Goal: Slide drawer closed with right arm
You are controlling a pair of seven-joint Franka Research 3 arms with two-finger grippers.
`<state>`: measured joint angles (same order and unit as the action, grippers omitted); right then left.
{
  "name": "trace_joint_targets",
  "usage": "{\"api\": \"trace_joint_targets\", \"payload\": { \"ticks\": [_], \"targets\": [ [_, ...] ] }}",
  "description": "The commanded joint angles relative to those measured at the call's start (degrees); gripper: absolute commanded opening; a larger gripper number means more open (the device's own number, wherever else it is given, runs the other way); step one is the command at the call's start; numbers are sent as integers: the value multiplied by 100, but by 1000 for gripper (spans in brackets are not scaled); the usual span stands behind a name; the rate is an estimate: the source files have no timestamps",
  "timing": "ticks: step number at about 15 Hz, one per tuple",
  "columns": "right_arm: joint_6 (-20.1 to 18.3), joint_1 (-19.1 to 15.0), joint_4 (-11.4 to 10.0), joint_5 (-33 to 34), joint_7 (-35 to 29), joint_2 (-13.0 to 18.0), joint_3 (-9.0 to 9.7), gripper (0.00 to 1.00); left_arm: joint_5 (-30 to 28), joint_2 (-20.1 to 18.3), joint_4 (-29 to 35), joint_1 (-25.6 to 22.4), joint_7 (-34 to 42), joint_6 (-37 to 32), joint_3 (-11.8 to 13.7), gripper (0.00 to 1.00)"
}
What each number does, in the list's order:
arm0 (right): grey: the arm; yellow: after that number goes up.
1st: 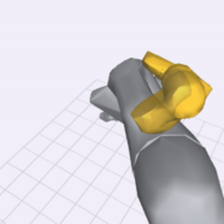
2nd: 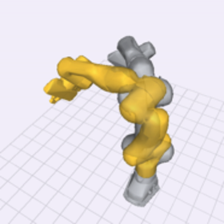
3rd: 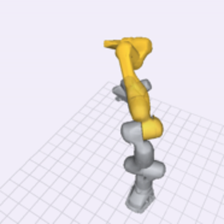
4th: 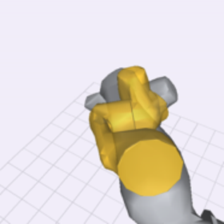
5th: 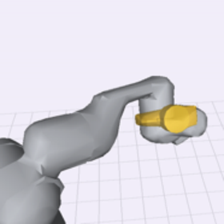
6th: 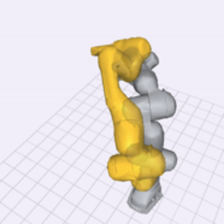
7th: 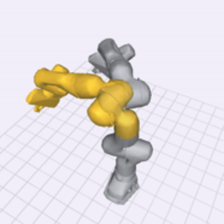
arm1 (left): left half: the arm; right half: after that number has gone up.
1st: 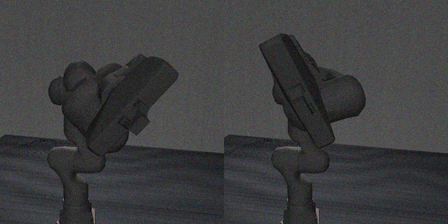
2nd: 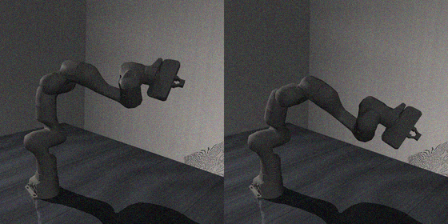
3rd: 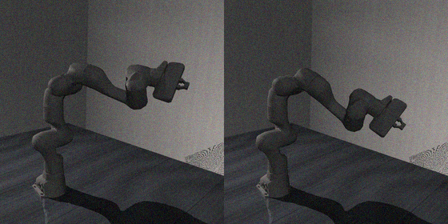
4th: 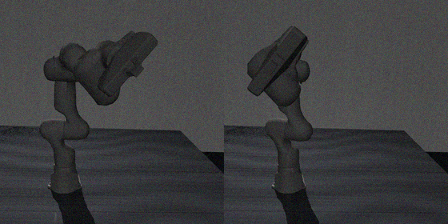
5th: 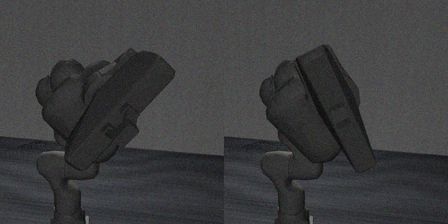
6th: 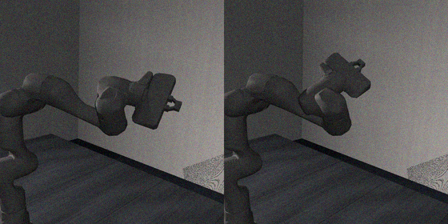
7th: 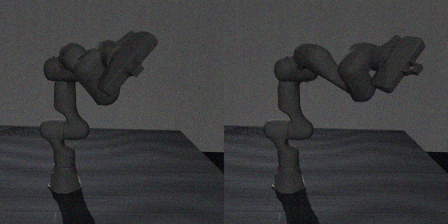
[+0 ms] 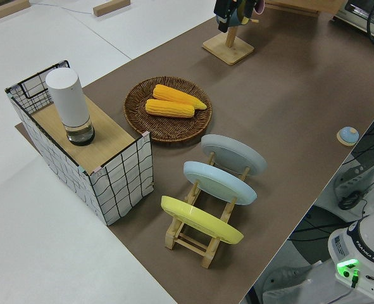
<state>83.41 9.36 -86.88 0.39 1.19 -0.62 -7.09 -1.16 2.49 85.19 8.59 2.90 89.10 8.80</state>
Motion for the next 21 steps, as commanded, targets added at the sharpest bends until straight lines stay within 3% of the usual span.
{"api": "trace_joint_targets", "payload": {
  "ticks": [1, 3, 5, 7, 15, 17, 21],
  "targets": [
    [-132, -13, 109, 75, 84, -43, 32, 0, 72, 76, -117, 99, 44, 2, 96, 995],
    [-141, -4, 153, 67, -4, -35, 41, 0, 72, 76, -117, 99, 44, 2, 96, 998],
    [-237, 40, 337, 23, -249, -52, 50, 0, 72, 76, -117, 99, 44, 2, 96, 998],
    [-264, 285, 487, 14, -539, -61, 41, 0, 72, 76, -117, 99, 44, 2, 96, 995],
    [-194, 1225, 523, -4, -2401, -96, 50, 0, 72, 76, -117, 99, 44, 2, 96, 998],
    [-106, 1515, 610, -4, -2885, -218, 50, 0, 72, 76, -117, 99, 44, 2, 96, 998],
    [-53, 2034, 1058, 5, -3869, -736, 41, 0, 72, 76, -117, 99, 44, 2, 96, 995]
  ]
}}
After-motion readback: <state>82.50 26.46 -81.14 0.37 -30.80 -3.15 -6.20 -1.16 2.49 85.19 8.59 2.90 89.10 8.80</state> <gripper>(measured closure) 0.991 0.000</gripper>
